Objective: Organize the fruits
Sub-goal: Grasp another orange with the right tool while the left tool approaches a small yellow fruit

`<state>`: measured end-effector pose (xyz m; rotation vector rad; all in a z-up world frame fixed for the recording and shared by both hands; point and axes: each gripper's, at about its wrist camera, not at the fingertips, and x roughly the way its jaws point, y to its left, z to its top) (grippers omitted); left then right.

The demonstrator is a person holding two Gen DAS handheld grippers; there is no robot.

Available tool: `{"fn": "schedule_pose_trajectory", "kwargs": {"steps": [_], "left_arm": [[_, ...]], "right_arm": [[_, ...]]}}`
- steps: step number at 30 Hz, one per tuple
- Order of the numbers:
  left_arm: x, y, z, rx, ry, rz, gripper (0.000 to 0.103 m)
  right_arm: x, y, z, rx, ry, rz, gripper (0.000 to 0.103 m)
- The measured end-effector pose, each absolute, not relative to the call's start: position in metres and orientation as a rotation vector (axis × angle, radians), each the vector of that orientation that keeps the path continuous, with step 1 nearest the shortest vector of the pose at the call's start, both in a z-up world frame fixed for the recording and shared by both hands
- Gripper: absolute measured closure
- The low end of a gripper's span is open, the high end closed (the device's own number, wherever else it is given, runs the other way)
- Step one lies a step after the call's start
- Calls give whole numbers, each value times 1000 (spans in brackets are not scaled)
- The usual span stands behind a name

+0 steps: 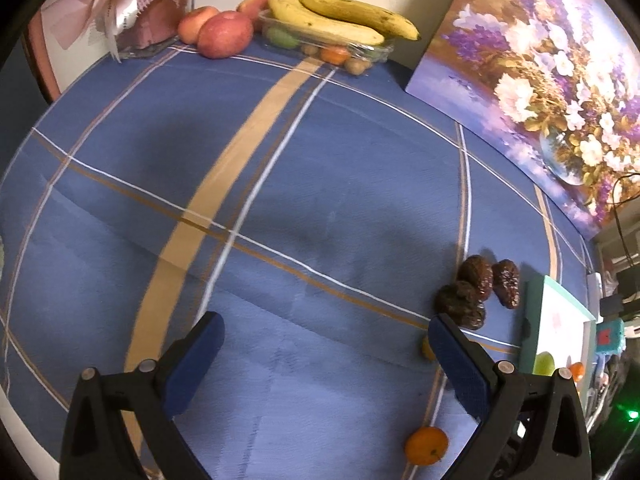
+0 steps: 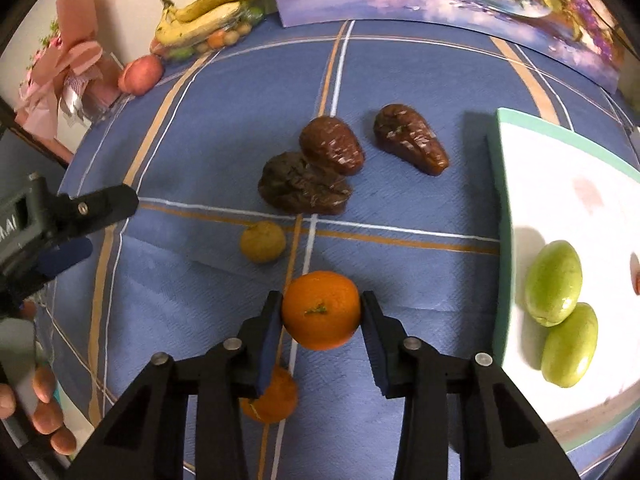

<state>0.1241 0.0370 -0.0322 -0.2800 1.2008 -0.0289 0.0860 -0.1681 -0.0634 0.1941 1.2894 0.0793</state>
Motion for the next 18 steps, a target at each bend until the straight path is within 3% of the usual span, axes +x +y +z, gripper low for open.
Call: {"fn": "schedule_pose_trajectory", "kwargs": {"steps": [9,18], "left_arm": [[128,7,-38,-238,1218,-97,2],[127,-33,-45,-255,1246,-245,16]], "right_arm": [[79,-217,-28,249,1187,-33,63],[65,-262,-8,329,1121,-107,63]]}}
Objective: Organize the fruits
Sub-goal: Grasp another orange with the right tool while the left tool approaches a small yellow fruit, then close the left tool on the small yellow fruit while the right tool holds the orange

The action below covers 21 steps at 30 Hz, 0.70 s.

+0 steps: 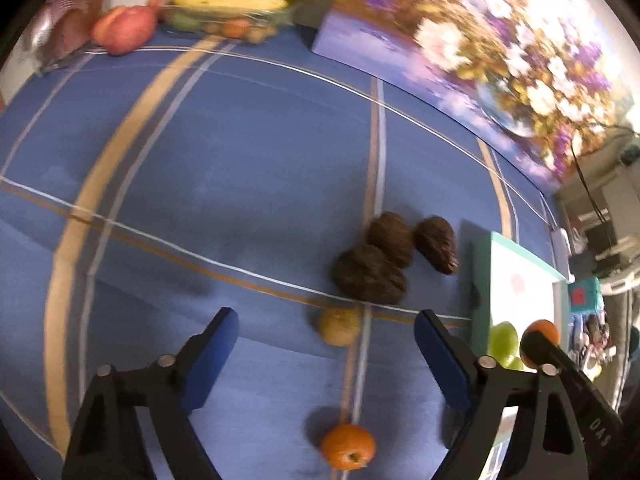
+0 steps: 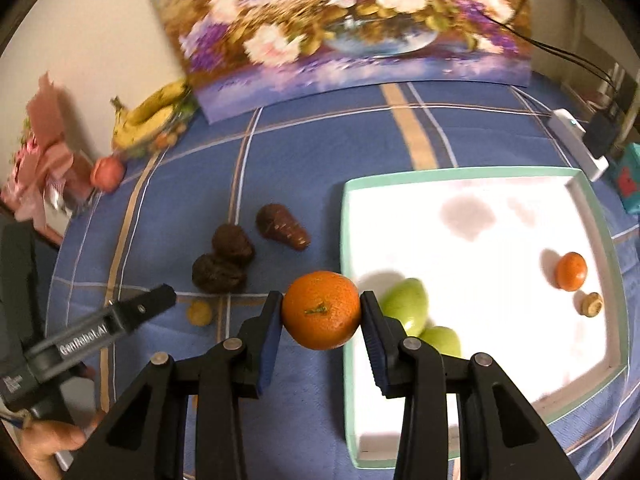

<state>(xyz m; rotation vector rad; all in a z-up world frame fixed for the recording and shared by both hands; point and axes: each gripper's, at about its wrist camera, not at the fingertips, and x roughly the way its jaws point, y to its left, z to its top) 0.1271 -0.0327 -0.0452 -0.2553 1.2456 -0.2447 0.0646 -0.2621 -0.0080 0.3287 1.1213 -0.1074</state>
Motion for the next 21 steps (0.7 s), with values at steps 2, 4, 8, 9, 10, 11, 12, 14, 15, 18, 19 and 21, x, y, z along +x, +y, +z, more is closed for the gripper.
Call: {"fn": "schedule_pose_trajectory", "kwargs": {"steps": [2,4,8,9,10,11,12,14,15,18,19,21], "left_arm": [[127,-44,-48,-212,1252,-255,24],[126,-52,-50,-188,1255,-263,30],[126,-61,-56,-163,1260,-280,45],[126,-63,-58,-152,1261,-276,49],[126,-65,-59,-138,1263,-273,54],[126,-67,-62,-124,1265,-269,56],[127,-68,-64,-116,1267,-264,60],[126,-66,-66,-109,1269,-254,64],[126,-67,-67,-109,1269,-252,65],[126,-68,-68,-101,1267,-248,71],[126,-68,-69,-93,1266,-246,73],[125,-69,-68,-95,1263,-245,74]], "right_arm": [[63,-269,-7,356,1115,-120,63],[61,-274,-5,367,1110,-127,63],[60,-278,-4,377,1105,-129,63],[59,-279,-4,378,1104,-128,63],[59,-279,-4,379,1104,-126,63],[58,-280,-3,381,1103,-124,63],[58,-279,-4,382,1102,-123,63],[57,-280,-2,385,1100,-120,63],[58,-280,-2,386,1099,-120,63],[57,-280,-2,391,1099,-120,63],[57,-281,-2,393,1101,-121,63],[57,-281,-1,397,1101,-122,63]]}}
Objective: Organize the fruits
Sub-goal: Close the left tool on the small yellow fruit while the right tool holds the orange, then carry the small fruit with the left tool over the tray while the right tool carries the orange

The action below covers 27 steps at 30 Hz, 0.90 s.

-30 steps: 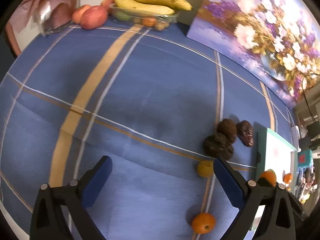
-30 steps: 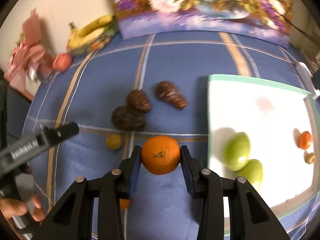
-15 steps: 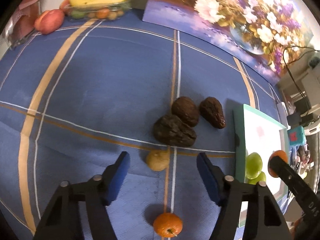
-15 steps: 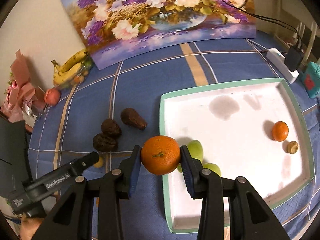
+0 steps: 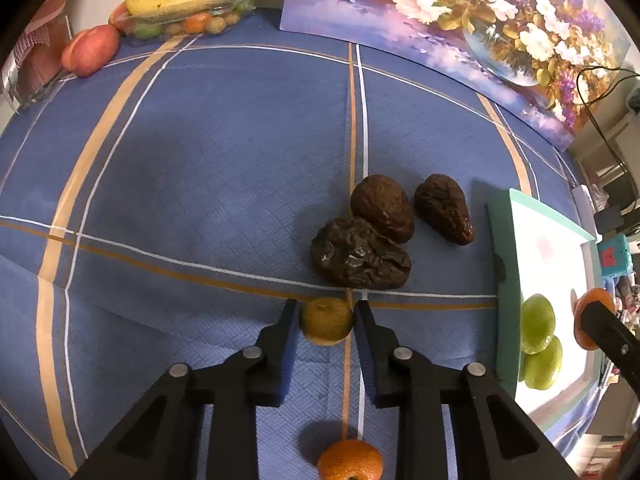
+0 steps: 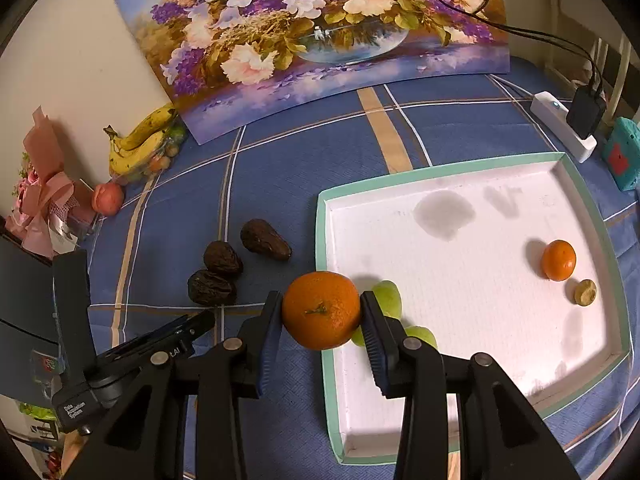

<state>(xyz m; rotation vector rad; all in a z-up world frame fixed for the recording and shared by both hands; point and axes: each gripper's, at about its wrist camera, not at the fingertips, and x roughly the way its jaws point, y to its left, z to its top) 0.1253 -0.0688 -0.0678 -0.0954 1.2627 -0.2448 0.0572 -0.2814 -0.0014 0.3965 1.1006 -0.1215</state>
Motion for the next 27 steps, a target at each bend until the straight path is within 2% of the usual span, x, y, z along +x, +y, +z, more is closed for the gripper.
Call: {"fn": "schedule_pose_trajectory", "kwargs": {"steps": [6,17,27], "left_arm": [[120,-74,-53,-91,1226,-270,74],[84,-113,7,-73,1090,-445,74],[45,-177,13,35,1128,-653,74]], "right_arm": [[56,-289,-1,416,1095,-129,63],[33,-356,3,478,1057,-352,63],[7,-400,20,518,994,-483,63]]}}
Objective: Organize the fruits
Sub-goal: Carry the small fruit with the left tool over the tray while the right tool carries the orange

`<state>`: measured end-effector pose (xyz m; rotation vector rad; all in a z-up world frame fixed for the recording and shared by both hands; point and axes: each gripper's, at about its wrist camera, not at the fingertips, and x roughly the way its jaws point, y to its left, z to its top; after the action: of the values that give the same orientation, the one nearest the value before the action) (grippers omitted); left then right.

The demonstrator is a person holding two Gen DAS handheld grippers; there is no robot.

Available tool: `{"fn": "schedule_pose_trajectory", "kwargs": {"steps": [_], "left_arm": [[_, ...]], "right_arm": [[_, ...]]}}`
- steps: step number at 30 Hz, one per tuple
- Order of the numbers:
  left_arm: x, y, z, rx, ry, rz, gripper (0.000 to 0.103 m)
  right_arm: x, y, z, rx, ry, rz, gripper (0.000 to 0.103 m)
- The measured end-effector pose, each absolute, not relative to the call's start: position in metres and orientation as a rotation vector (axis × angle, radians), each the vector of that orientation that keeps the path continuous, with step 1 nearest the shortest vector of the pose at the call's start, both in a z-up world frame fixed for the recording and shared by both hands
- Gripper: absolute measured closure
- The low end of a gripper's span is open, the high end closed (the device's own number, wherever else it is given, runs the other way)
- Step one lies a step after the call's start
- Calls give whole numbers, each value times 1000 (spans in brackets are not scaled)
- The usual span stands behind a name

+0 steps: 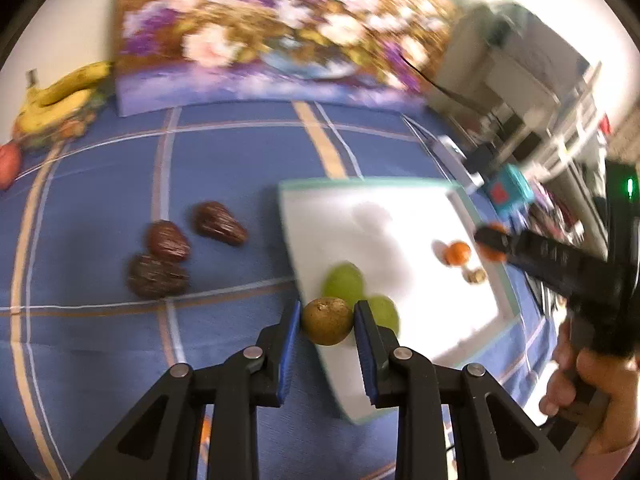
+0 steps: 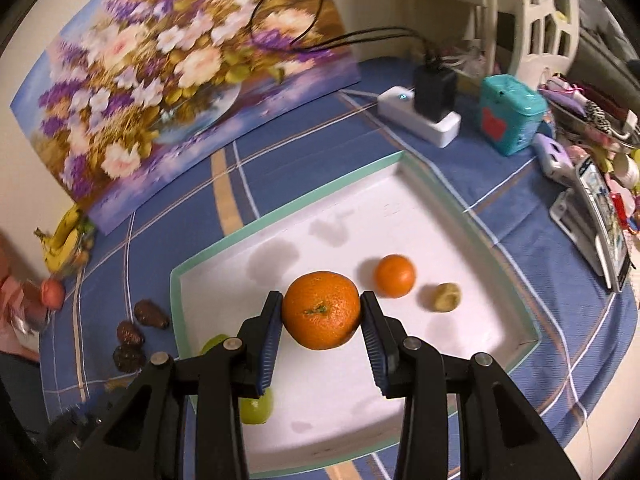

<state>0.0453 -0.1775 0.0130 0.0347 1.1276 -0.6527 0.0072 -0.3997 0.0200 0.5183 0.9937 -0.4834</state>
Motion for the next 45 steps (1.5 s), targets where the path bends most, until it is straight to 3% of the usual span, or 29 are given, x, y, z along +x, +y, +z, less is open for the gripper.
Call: {"fn": "schedule_pose_trajectory", "kwargs": {"steps": [11,45], "left_arm": [[26,-215,-21,182,1230,-689,74],[21,-240,-49,296,1304,-676,74]], "right_arm": [[13,-396,0,523,1066,-452,62],[24,-400,-55,498,1236,-499,62]]}}
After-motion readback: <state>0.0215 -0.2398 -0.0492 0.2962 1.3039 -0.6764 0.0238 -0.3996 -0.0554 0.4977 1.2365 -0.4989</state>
